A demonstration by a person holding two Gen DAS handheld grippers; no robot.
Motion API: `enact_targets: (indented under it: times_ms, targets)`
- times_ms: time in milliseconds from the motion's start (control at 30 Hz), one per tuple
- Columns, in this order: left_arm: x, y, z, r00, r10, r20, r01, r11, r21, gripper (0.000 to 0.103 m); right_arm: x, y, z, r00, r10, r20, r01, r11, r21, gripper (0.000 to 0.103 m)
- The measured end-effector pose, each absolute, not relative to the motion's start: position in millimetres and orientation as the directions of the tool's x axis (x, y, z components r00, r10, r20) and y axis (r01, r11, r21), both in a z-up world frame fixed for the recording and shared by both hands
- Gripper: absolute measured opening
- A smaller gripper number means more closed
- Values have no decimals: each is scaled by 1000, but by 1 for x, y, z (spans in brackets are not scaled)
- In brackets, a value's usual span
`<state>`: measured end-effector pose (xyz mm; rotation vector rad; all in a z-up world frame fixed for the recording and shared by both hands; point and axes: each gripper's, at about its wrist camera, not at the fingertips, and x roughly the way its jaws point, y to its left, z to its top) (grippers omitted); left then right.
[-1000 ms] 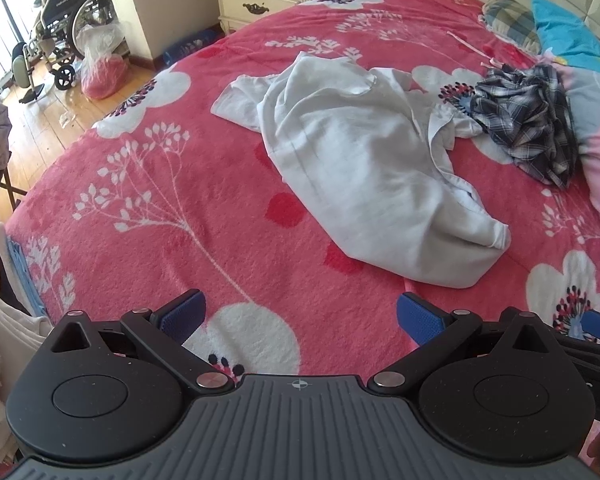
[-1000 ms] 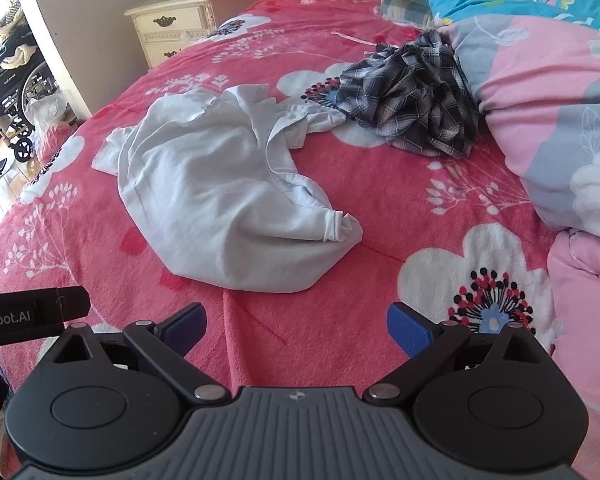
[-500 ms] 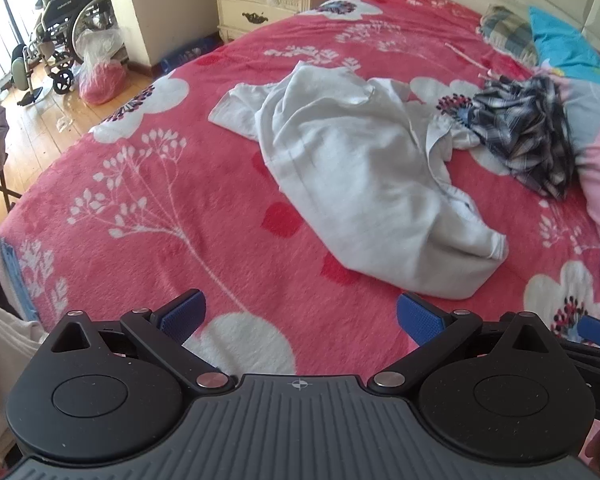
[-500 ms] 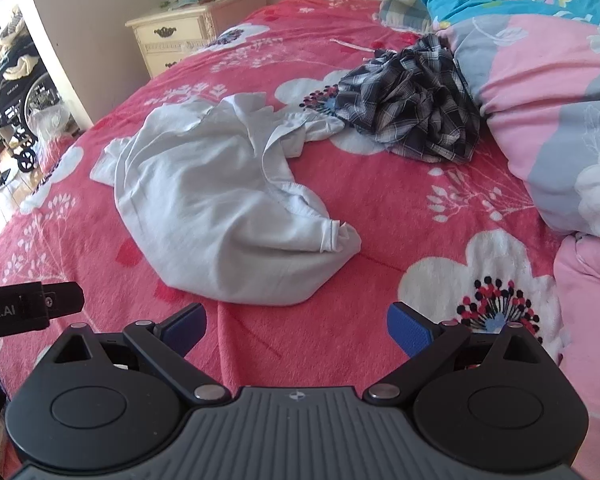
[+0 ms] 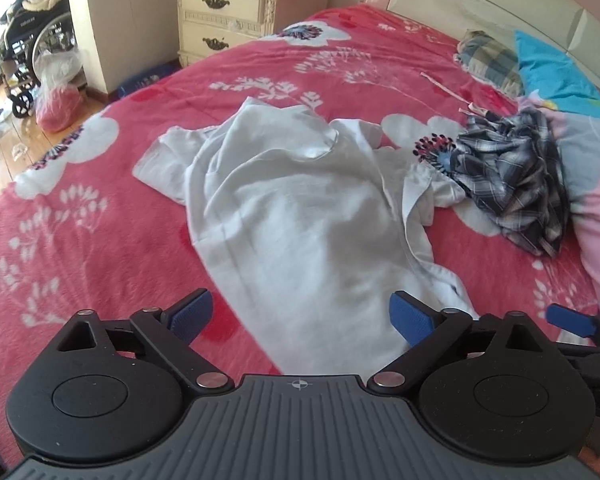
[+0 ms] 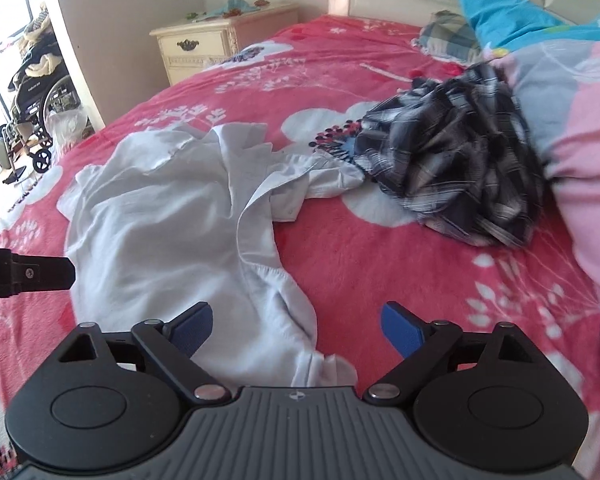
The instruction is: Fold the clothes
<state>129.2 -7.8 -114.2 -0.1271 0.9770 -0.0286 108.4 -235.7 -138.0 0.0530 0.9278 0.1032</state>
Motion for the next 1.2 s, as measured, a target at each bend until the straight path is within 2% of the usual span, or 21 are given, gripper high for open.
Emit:
enact_targets:
  times_ms: [67,133,200,267,300,333,367,433,500,567,767,1200]
  targets:
    - [136,-6,-121,552,-95,-829,-32,990,-135,85,124,-232,-155,572,121,-811,-82,993,90,85]
    - [143,-9,-129,539,-106,-836,-21,990,-140,80,134,-230,-171,539,129,-832,-90,991,95,73]
    - [147,-13,-139,519,-116,-847,-10,990,-141,71,139,-228,-185,507,135,-852,-92,991,102,71]
    - [151,-17,-148,499,-125,-857,1,990,-143,55,138,-228,-187,508,135,-851,-109,990,92,67]
    - [153,-19,-153,489,-129,-863,7,989,-145,54,137,-228,-187,513,134,-848,-120,989,84,59]
    - [155,-21,-157,479,-134,-868,12,989,-146,49,136,-229,-185,516,137,-846,-125,989,84,45]
    - [157,-23,-162,468,-138,-873,18,989,-147,38,135,-232,-183,513,148,-846,-126,987,96,39]
    - [161,-27,-171,448,-147,-882,29,988,-150,28,134,-239,-177,500,180,-847,-125,983,135,17]
    - [160,-25,-175,439,-151,-886,46,988,-145,18,131,-244,-171,491,207,-846,-125,978,166,11]
    - [157,-25,-174,440,-152,-885,57,988,-142,11,125,-245,-162,499,225,-837,-131,974,184,9]
    - [149,-20,-162,461,-142,-876,57,990,-130,2,94,-240,-130,512,305,-803,-145,952,268,8]
    - [61,10,-110,532,-86,-842,22,996,-88,0,-8,-211,-73,474,486,-734,-234,874,427,7]
